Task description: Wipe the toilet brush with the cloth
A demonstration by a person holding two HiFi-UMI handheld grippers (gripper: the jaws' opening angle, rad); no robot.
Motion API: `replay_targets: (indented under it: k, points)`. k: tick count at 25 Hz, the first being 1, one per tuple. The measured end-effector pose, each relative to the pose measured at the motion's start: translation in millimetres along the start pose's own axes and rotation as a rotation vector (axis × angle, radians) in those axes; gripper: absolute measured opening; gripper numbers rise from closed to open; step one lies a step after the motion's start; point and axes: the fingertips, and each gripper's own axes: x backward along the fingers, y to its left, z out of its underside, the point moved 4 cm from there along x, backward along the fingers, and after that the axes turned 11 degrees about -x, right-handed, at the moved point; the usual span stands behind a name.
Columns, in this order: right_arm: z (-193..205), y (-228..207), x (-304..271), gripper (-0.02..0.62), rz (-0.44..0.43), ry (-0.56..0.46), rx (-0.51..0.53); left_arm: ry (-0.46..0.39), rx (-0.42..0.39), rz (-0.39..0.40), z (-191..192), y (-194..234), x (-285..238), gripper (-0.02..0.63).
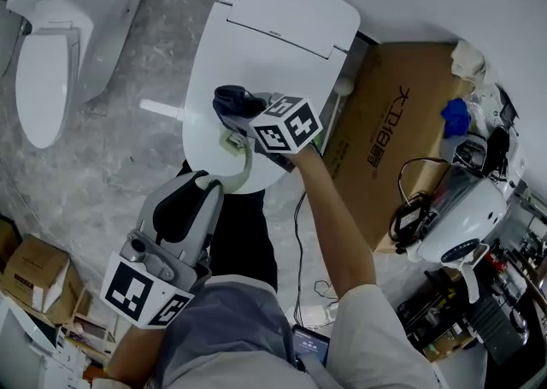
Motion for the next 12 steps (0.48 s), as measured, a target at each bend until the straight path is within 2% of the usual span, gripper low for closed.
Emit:
replay_targets:
  k: [4,12]
  points:
    - [5.1,-7.7,-18.5,0.101,0.0,0.1,0.028,-0.007,0.002,-0.002,-0.3,2.8,0.3,0.0]
    - [9.1,-20.8,-40.9,0.101,-0.003,0.21,0.028,-0.021,-0.015,-0.005,0.2,4.0,-0.6,0.0]
